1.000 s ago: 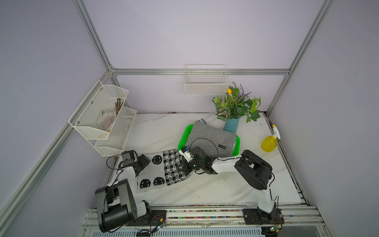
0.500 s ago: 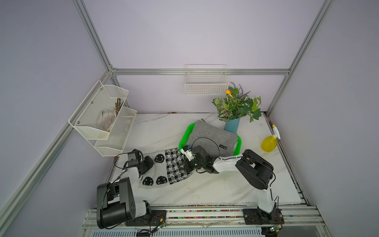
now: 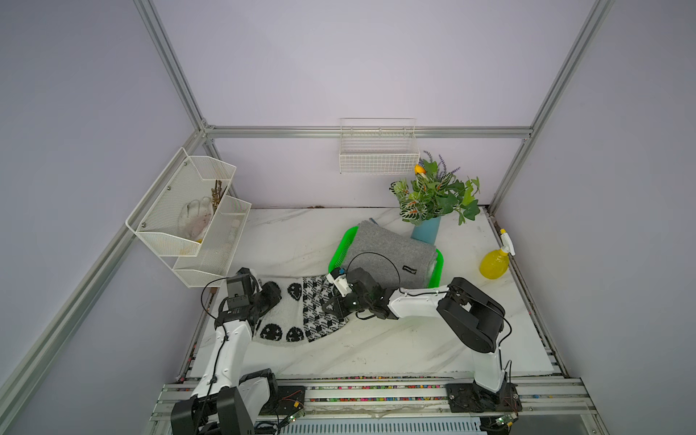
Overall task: Put the folded scarf in the basket
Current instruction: Place the scarf in the basket.
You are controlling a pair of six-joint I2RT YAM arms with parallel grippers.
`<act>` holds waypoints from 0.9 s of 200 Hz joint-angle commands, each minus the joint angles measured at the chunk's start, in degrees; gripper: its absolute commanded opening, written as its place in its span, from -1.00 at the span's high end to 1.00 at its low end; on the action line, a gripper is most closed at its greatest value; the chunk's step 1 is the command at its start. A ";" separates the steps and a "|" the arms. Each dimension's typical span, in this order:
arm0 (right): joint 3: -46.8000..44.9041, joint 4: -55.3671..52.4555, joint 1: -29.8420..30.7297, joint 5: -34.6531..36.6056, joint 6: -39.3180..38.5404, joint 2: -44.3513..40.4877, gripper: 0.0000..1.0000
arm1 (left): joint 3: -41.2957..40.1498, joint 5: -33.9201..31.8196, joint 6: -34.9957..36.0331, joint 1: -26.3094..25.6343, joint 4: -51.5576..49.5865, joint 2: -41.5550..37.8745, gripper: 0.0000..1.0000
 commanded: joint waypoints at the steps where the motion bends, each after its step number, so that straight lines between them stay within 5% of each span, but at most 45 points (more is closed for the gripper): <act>1: 1.91 0.95 0.77 0.06 1.84 -3.02 1.00 | 4.43 0.14 2.28 -0.43 -5.84 -2.37 1.00; 58: 7.62 -3.14 4.83 2.91 1.30 -1.49 1.00 | 11.37 0.81 2.63 -0.15 -10.30 -7.09 1.00; 157: 6.11 -16.38 4.35 16.51 -5.63 -22.98 1.00 | 33.49 12.00 -1.77 -0.71 -12.16 0.41 1.00; 180: 3.66 -19.23 2.71 21.16 -6.18 -30.06 1.00 | 35.54 9.23 -3.49 -4.89 -7.60 2.16 1.00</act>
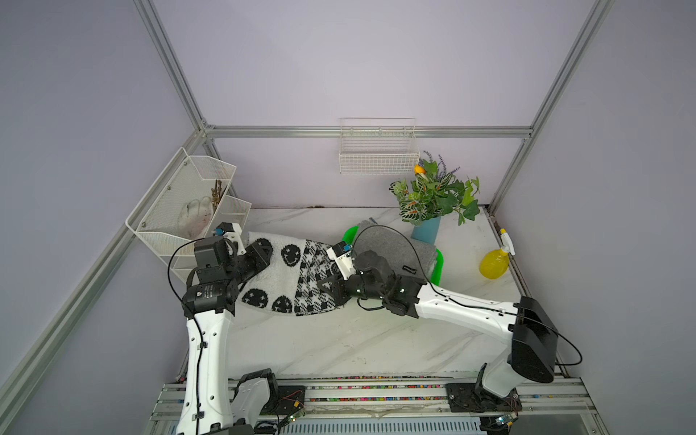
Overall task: Put the folded scarf in the basket
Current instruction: Place the scarf in the basket.
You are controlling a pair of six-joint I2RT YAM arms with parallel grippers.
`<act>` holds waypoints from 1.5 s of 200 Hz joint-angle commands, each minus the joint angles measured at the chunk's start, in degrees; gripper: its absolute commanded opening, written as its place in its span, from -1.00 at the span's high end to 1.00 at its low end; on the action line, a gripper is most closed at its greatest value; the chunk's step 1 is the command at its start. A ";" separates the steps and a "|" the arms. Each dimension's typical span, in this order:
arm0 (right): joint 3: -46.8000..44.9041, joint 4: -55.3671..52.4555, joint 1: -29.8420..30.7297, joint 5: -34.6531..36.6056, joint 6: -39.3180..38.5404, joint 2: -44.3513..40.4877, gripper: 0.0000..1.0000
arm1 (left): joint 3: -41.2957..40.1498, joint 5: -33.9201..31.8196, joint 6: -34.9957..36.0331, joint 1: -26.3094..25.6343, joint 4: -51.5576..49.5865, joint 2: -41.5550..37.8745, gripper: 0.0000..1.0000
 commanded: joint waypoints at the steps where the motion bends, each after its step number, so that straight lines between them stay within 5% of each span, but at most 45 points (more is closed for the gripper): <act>1: -2.68 -3.78 -1.49 6.36 -2.17 -6.69 1.00 | 3.52 1.31 -3.07 -3.67 7.78 1.46 1.00; 61: -11.37 -7.74 -7.68 11.05 -1.31 -19.08 1.00 | 10.94 -4.75 -3.79 -20.38 18.57 17.97 1.00; 102: -20.18 -10.26 -12.31 14.84 -0.34 -29.23 1.00 | 19.26 -4.59 -3.17 -26.92 24.43 33.49 1.00; 136: -26.82 -10.29 -13.50 18.26 0.57 -34.82 1.00 | 22.16 -3.24 -2.50 -28.55 28.37 42.22 1.00; 194: -31.56 -8.75 -17.32 22.55 0.56 -31.42 1.00 | 26.26 0.44 -2.50 -30.16 35.03 52.59 1.00; 300: -35.58 -2.16 -24.46 17.29 1.20 -21.90 1.00 | 36.08 0.70 2.78 -31.49 28.63 65.84 1.00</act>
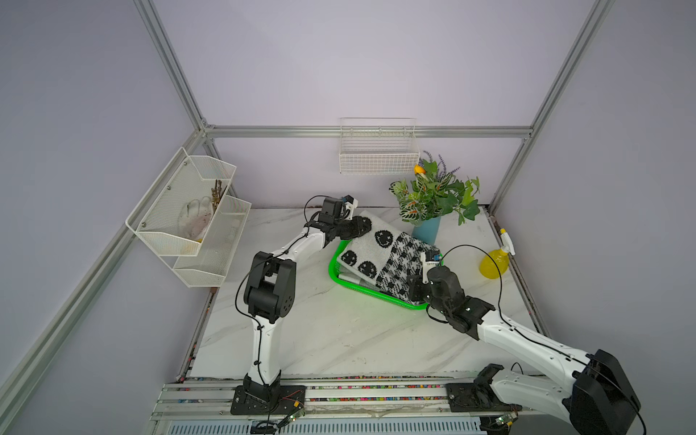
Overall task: Put the folded scarf in the basket
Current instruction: Place the scarf in the basket.
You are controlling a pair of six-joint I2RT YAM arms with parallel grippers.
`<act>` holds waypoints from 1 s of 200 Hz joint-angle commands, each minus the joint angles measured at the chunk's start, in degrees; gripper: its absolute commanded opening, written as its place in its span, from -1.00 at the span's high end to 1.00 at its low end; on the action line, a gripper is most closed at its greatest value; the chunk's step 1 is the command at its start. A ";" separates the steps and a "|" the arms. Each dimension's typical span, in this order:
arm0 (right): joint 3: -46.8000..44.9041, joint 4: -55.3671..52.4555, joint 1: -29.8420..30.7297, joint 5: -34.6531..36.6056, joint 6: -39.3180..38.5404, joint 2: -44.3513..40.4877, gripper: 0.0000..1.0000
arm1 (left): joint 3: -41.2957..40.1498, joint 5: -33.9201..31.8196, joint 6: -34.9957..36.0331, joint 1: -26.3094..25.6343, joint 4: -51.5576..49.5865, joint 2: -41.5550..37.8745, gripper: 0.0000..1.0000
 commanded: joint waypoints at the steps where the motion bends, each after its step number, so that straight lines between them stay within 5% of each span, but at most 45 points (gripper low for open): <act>1: -0.74 0.07 -1.37 -2.21 -0.04 2.45 1.00 | 2.70 -4.14 2.98 1.29 2.83 1.10 1.00; 92: -4.98 0.90 -4.47 -2.55 0.47 4.62 1.00 | -3.37 -6.07 5.06 -0.20 4.33 2.36 0.83; 111: -3.53 -3.40 -4.47 -2.21 0.68 4.87 0.27 | -5.46 -6.78 6.32 -0.20 4.16 1.82 0.69; 139: -5.33 -2.96 -4.52 1.28 1.18 0.21 0.01 | -8.00 -8.11 7.93 -0.20 4.33 0.79 0.22; 200: -4.05 0.54 -6.32 2.38 0.44 -2.52 -0.06 | -16.77 -8.95 10.07 -0.05 6.93 -4.31 -0.10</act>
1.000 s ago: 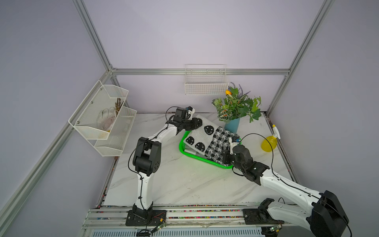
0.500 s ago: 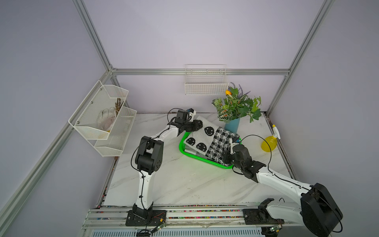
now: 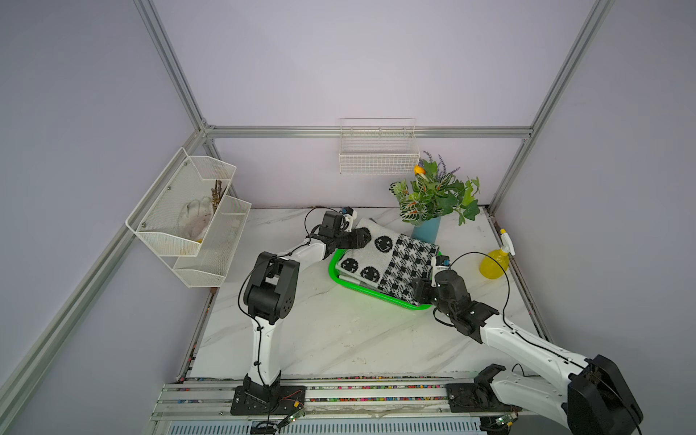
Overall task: Put the folded scarf in the basket
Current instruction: Place the scarf in the basket.
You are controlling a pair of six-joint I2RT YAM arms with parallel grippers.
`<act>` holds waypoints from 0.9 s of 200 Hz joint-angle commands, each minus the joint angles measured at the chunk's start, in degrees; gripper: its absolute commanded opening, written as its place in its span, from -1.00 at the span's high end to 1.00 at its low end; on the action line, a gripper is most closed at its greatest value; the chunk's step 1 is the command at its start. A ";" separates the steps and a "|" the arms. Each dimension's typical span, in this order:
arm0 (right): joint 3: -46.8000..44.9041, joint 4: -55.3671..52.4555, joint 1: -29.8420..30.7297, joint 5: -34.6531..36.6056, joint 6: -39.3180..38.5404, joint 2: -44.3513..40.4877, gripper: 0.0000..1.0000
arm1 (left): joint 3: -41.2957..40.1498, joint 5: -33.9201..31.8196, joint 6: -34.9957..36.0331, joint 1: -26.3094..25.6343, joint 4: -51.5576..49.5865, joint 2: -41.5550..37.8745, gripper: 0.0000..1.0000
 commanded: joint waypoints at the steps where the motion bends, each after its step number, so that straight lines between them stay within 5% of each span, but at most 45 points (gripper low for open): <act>1: 1.16 -0.62 -1.51 1.65 -0.69 0.42 -0.06 | -4.34 -4.25 2.78 0.57 -3.04 -1.89 -0.10; 45: 1.71 0.53 -2.64 -0.81 -0.92 5.48 0.00 | -13.93 -3.95 2.99 3.44 2.50 -6.13 -0.09; 94: -1.71 4.75 -2.24 -14.03 0.42 3.98 0.29 | -8.59 -0.98 3.89 4.29 2.80 -3.59 -0.11; 131: -2.76 4.15 -2.76 -6.31 0.37 3.10 0.07 | -12.14 -5.44 1.98 4.31 -0.50 -7.18 -0.11; 150: -1.03 3.18 -4.04 -5.58 -0.57 4.23 0.00 | -19.48 -3.96 -0.63 4.27 6.66 -9.45 -0.12; 180: 2.79 0.10 -4.82 -4.32 -2.01 5.75 -0.02 | -20.04 -2.84 0.34 4.58 3.64 -8.94 -0.13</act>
